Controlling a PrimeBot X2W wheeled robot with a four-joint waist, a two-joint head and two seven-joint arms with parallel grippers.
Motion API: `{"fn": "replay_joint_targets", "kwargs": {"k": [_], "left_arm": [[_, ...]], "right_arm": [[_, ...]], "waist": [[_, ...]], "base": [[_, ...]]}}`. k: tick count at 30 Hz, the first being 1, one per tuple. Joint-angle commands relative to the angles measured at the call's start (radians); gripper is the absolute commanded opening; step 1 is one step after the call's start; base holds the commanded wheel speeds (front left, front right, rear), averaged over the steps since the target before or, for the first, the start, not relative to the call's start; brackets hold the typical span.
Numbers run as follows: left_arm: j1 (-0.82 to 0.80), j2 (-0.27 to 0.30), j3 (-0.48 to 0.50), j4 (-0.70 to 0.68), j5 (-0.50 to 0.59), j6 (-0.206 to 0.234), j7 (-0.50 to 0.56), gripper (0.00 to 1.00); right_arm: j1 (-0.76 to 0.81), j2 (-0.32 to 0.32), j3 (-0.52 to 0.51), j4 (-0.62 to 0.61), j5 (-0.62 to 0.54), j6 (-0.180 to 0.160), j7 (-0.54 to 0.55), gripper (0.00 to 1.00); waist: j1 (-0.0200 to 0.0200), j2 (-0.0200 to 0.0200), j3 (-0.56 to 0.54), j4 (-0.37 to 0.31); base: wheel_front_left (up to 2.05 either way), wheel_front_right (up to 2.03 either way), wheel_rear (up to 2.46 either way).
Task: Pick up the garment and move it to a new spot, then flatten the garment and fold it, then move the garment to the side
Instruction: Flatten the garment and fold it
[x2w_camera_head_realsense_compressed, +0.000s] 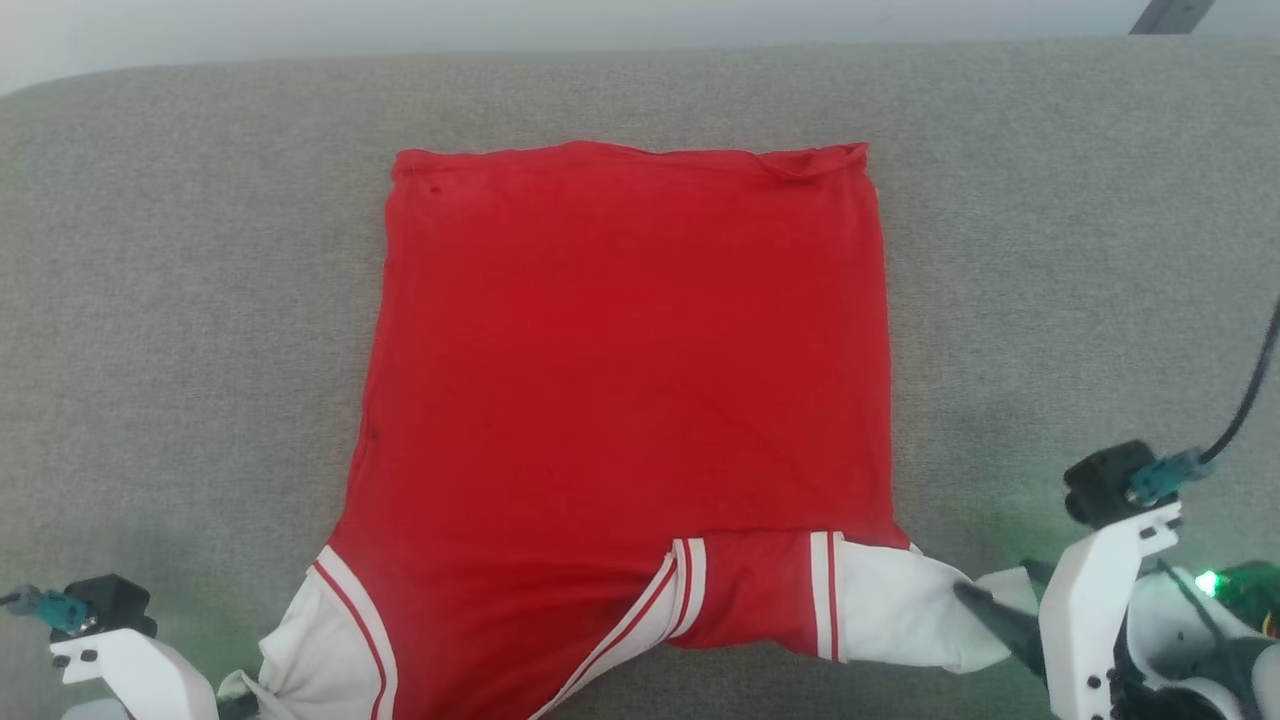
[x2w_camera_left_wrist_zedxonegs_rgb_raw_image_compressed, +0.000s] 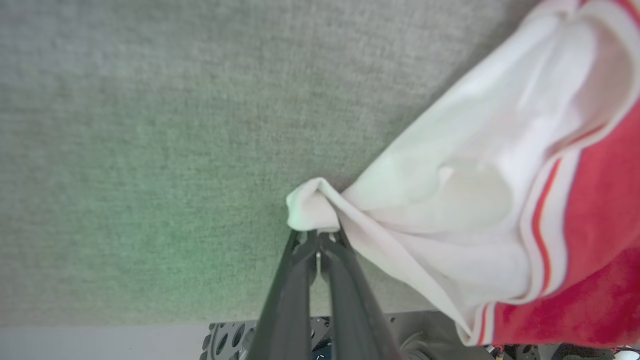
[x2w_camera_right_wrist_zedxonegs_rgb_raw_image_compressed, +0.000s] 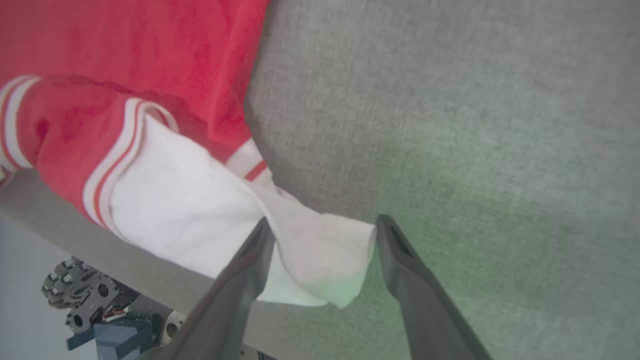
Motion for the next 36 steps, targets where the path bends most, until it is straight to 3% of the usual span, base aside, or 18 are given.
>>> {"fn": "replay_joint_targets", "kwargs": {"k": [1, 8, 14, 18, 26, 36], "left_arm": [[-0.058, -0.037, 0.030, 0.000, 0.009, -0.011, -0.033, 0.00], [-0.055, -0.029, 0.040, -0.004, 0.011, -0.015, -0.047, 0.00], [-0.074, -0.031, 0.041, -0.020, 0.024, -0.020, -0.039, 0.00], [-0.102, -0.044, 0.036, -0.024, 0.047, -0.029, -0.028, 0.00], [-0.166, -0.087, 0.020, -0.008, 0.090, -0.060, 0.000, 0.00], [-0.245, -0.165, 0.003, 0.065, 0.131, -0.126, 0.022, 0.00]], "right_arm": [[-0.016, 0.011, -0.009, -0.024, -0.007, -0.001, -0.012, 1.00], [-0.071, 0.076, -0.077, -0.101, -0.055, -0.001, -0.075, 1.00], [-0.218, 0.160, -0.139, -0.046, -0.157, -0.001, -0.168, 1.00], [-0.359, 0.203, -0.168, 0.067, -0.210, -0.001, -0.215, 1.00], [-0.597, 0.211, -0.217, 0.343, -0.276, -0.001, -0.244, 1.00], [-0.882, 0.207, -0.318, 0.765, -0.425, -0.001, -0.174, 1.00]], "waist": [[0.0000, -0.0001, -0.001, -0.007], [0.0000, -0.0001, 0.006, -0.020], [0.0000, -0.0001, 0.028, -0.002], [0.0000, -0.0001, 0.050, 0.025], [0.0000, -0.0001, 0.094, 0.098], [0.0000, -0.0001, 0.150, 0.195]], "base": [[0.00, 0.00, 0.00], [0.00, 0.00, 0.00], [0.00, 0.00, 0.00], [0.00, 0.00, 0.00], [0.00, 0.00, 0.00], [0.00, 0.00, 0.00]]}}
